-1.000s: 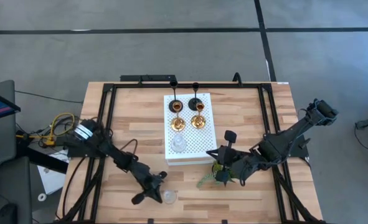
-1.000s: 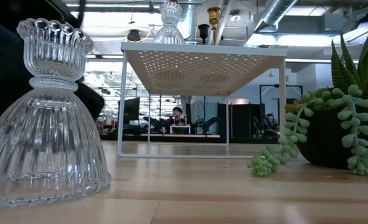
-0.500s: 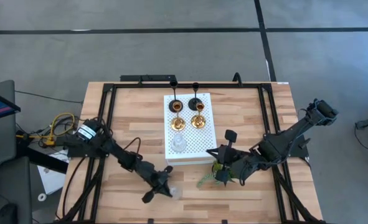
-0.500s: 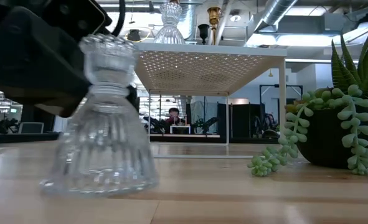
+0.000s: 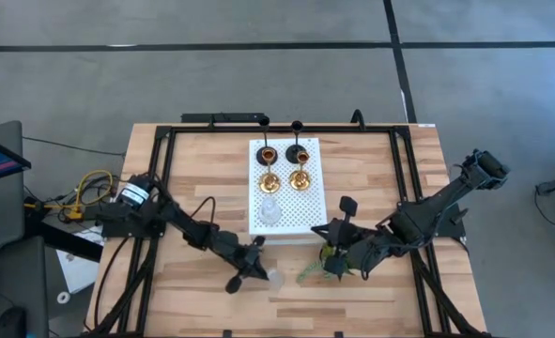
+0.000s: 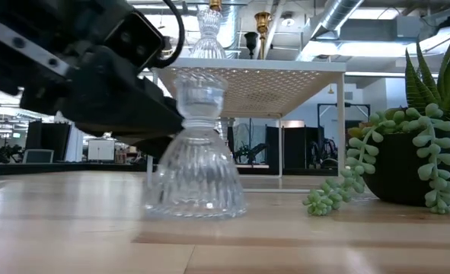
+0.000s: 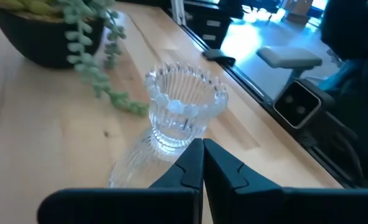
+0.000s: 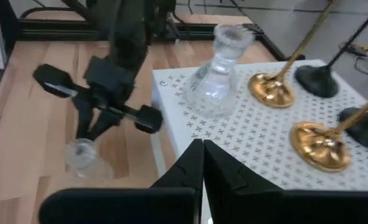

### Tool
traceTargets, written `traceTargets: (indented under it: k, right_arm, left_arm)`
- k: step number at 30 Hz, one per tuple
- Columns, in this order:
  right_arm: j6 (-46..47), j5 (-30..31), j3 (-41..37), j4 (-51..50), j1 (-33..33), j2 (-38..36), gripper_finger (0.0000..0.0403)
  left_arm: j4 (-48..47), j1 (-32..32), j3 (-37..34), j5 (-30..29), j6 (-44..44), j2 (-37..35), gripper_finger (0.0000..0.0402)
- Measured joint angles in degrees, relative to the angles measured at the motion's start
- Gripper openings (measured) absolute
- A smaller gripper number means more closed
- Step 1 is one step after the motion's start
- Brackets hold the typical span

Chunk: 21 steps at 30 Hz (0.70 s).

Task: Pick & Place candle stick holders
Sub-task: Move the glass candle holder to the bottom middle of the table, then adjust the shelf on the table

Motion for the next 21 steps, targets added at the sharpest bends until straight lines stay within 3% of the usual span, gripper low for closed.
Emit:
traceTargets:
  k: [7, 16, 18, 21]
  right_arm:
    - [0.2, -2.4, -0.2, 1.1, -0.2, 3.0, 0.0000]
    - [0.2, -5.4, 0.0, 2.0, 0.0, 4.3, 0.0000]
    - [0.2, -5.4, 0.0, 2.3, 0.3, 4.0, 0.0000]
    - [0.2, -5.3, 0.0, 2.4, 0.5, 3.9, 0.0000]
  left_arm:
    - [0.6, 1.0, 0.4, 0.5, -0.3, 0.0, 0.0005]
    - [0.3, -6.1, -0.1, 0.9, -2.1, -1.3, 0.0005]
    - [-1.9, -7.5, -1.1, -1.1, -1.9, -3.6, 0.0004]
    - [-10.2, -9.3, -3.3, -10.6, -1.9, -8.4, 0.0004]
